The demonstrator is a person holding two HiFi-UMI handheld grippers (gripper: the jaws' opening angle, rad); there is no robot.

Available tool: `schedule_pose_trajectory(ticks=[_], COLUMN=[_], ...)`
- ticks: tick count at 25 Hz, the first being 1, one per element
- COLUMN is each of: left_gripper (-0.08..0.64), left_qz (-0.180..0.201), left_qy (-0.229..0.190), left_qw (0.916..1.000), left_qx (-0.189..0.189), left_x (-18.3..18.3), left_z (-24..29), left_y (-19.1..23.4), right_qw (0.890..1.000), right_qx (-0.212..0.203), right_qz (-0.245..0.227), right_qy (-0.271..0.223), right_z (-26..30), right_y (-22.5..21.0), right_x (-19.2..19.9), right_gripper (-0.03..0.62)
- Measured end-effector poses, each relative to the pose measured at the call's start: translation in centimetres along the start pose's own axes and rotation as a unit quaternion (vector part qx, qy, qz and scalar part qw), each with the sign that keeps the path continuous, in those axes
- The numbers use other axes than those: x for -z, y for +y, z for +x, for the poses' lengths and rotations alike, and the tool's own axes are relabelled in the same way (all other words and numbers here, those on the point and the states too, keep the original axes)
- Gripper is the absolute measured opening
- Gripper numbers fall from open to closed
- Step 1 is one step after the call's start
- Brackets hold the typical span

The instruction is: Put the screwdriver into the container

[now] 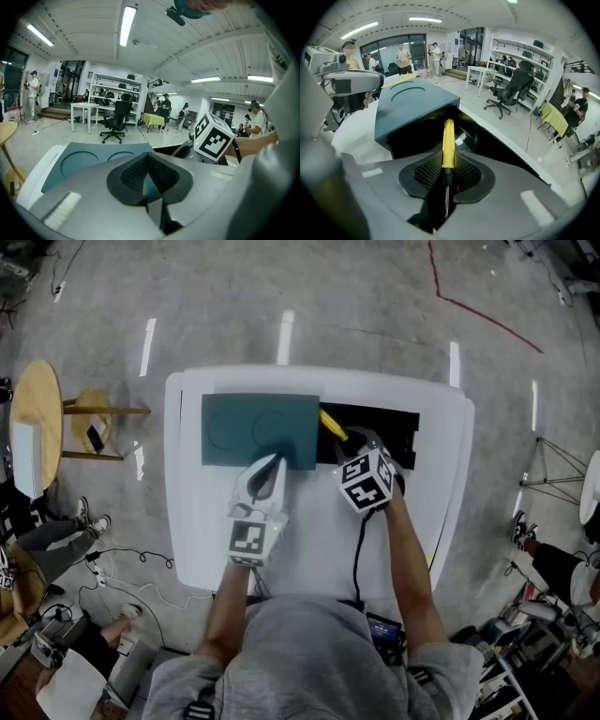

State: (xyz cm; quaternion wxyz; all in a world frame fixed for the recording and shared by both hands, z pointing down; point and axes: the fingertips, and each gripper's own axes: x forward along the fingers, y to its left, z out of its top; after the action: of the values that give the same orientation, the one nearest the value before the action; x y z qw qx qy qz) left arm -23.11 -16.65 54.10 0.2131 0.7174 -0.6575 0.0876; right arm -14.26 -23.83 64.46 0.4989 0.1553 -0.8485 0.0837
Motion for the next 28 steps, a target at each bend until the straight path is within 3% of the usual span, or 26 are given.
schedule_pose_trajectory(ticks=[10, 21, 28], left_gripper=[0.011, 0.011, 0.011], left_qz=[0.006, 0.019, 0.033], left_qy=[-0.008, -0.043, -0.071], left_qw=[0.9999, 0.9988, 0.9967], left_qx=[0.003, 0.015, 0.022], left_x=[-0.8, -3.2, -5.3], left_z=[-1.1, -3.9, -7.0], left_y=[-0.5, -2.8, -5.4], right_qw=[0.999, 0.992, 0.979], right_qx=[-0.004, 0.049, 0.082], right_qz=[0.028, 0.045, 0.083], right_qy=[-0.035, -0.109, -0.169], right_z=[-1.9, -8.9, -15.4], right_y=[0.3, 0.1, 0.6], right_x=[-0.8, -2.5, -2.2], right_gripper=[0.101, 0.101, 0.100])
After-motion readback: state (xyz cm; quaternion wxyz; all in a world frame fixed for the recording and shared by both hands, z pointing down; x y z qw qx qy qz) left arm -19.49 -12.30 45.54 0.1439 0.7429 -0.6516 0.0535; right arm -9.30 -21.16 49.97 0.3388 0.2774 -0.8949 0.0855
